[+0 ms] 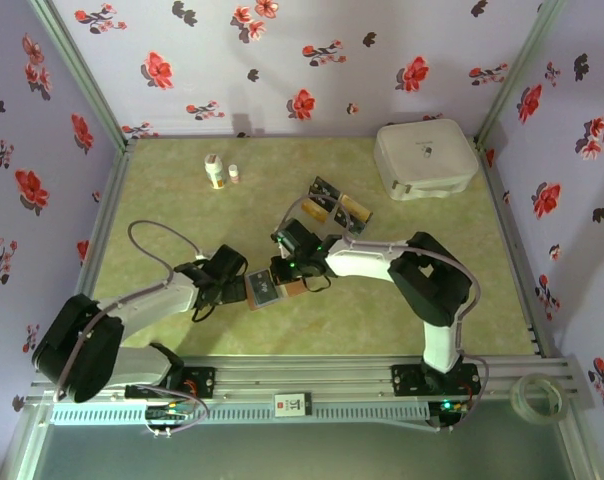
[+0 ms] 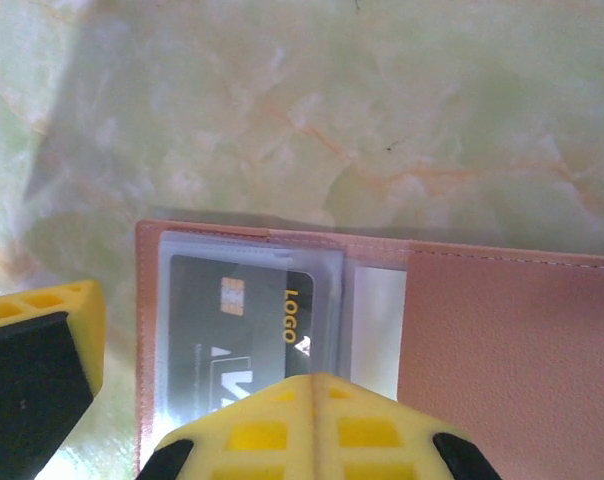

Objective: Put the credit cards into the card holder

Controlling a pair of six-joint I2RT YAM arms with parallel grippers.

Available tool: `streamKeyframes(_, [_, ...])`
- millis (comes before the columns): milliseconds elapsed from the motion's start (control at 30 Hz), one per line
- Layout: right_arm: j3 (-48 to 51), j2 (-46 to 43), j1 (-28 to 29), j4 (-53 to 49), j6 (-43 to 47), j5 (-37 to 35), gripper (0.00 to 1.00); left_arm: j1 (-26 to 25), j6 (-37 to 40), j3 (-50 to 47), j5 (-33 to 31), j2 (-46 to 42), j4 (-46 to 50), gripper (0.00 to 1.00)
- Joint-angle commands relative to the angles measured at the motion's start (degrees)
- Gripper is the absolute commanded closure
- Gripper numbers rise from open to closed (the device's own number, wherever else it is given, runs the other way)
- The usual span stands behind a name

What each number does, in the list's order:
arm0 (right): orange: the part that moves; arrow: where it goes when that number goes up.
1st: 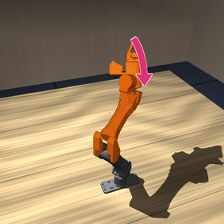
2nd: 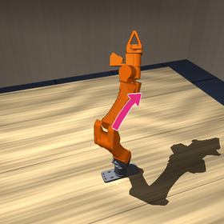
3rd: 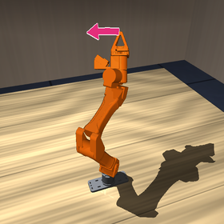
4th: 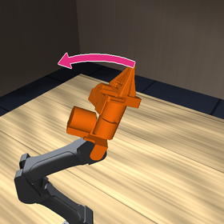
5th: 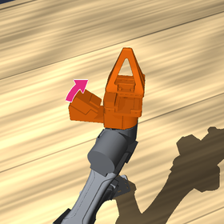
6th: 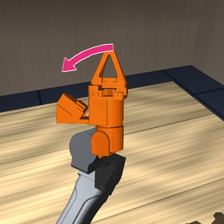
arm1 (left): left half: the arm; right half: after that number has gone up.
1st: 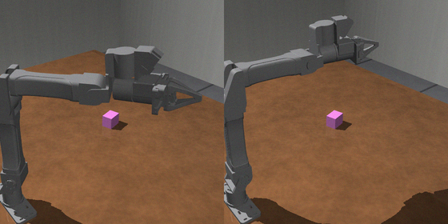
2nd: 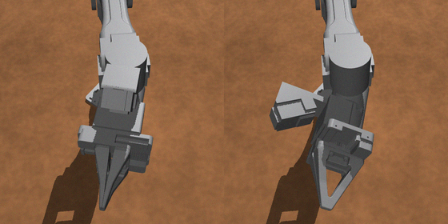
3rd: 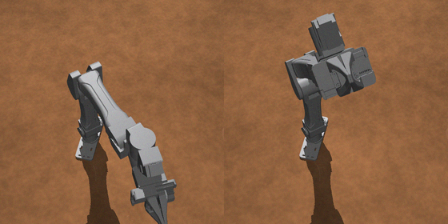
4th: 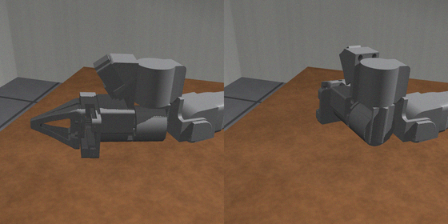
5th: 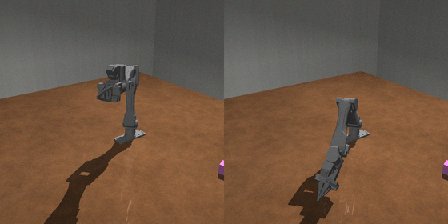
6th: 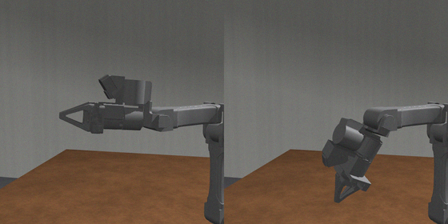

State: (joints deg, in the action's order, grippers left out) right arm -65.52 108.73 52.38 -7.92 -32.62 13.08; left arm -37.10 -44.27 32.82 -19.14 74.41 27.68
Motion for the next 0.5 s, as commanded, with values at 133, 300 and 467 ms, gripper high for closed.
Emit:
streamKeyframes(133, [-2.4,2.5,0.2,-0.2,-1.0,-0.3,0.98,0.3,0.8,0.7,1.6,3.2,-1.6,0.00])
streamKeyframes(300, [-3.0,3.4,0.8,-0.3,-1.0,-0.1,0.98,0.4,1.2,1.0,2.0,4.3,-2.3,0.00])
streamKeyframes(467, [-3.3,3.9,1.3,-0.2,-1.3,0.3,0.98,0.3,1.4,1.2,2.4,5.0,-2.5,0.00])
